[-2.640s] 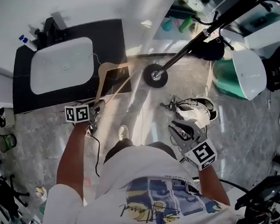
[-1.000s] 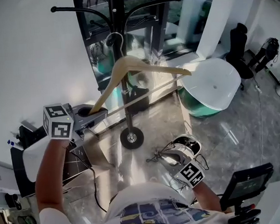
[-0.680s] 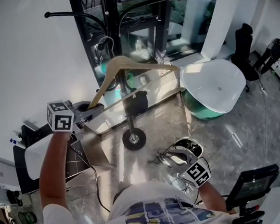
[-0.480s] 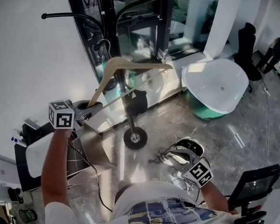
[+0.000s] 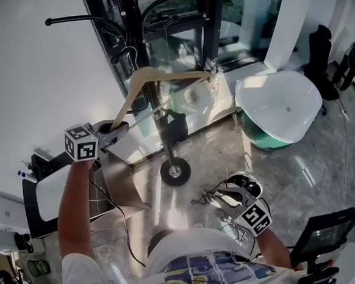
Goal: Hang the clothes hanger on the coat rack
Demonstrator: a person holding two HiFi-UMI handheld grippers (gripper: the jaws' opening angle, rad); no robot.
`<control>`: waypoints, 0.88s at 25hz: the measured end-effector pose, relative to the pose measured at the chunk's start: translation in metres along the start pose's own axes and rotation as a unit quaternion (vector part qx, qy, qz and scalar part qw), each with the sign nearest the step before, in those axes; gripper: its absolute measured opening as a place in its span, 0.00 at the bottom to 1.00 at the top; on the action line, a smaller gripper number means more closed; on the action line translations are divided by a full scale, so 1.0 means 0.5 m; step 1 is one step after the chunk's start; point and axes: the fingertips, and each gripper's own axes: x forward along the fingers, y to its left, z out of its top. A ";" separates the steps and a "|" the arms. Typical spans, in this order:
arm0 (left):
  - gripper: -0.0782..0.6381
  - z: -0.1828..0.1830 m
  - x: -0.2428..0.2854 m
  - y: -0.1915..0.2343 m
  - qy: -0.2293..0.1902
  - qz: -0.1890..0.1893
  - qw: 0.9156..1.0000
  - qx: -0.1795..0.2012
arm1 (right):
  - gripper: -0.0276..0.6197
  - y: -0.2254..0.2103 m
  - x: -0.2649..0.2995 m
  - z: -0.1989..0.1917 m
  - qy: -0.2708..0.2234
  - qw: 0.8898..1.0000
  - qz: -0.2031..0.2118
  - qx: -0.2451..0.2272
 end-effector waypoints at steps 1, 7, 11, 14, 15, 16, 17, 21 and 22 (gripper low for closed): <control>0.13 0.000 0.000 0.006 -0.001 0.010 1.000 0.004 | 0.15 0.000 0.001 0.001 -0.002 1.000 0.002 0.003; 0.28 0.001 -0.018 0.028 -0.013 0.059 0.998 0.019 | 0.15 0.004 0.018 0.021 -0.015 1.000 0.007 0.010; 0.36 0.004 -0.033 0.047 -0.024 0.094 0.995 0.018 | 0.15 0.013 0.027 0.037 -0.016 1.000 0.011 0.006; 0.40 -0.004 -0.054 0.057 -0.029 0.116 0.993 0.013 | 0.15 0.024 0.040 0.047 -0.015 1.000 0.015 0.002; 0.41 -0.007 -0.062 0.059 -0.030 0.121 0.992 0.012 | 0.15 0.028 0.044 0.053 -0.015 1.000 0.017 0.001; 0.43 -0.009 -0.070 0.060 -0.030 0.126 0.992 0.011 | 0.15 0.032 0.047 0.061 -0.016 1.000 0.018 0.000; 0.44 -0.013 -0.079 0.062 -0.030 0.131 0.991 0.009 | 0.15 0.037 0.051 0.068 -0.017 1.000 0.020 -0.001; 0.48 -0.048 -0.125 0.069 -0.031 0.153 0.988 -0.001 | 0.15 0.066 0.072 0.074 -0.015 1.000 0.025 -0.006; 0.50 -0.059 -0.139 0.072 -0.029 0.159 0.987 -0.004 | 0.15 0.073 0.078 0.076 -0.014 1.000 0.027 -0.008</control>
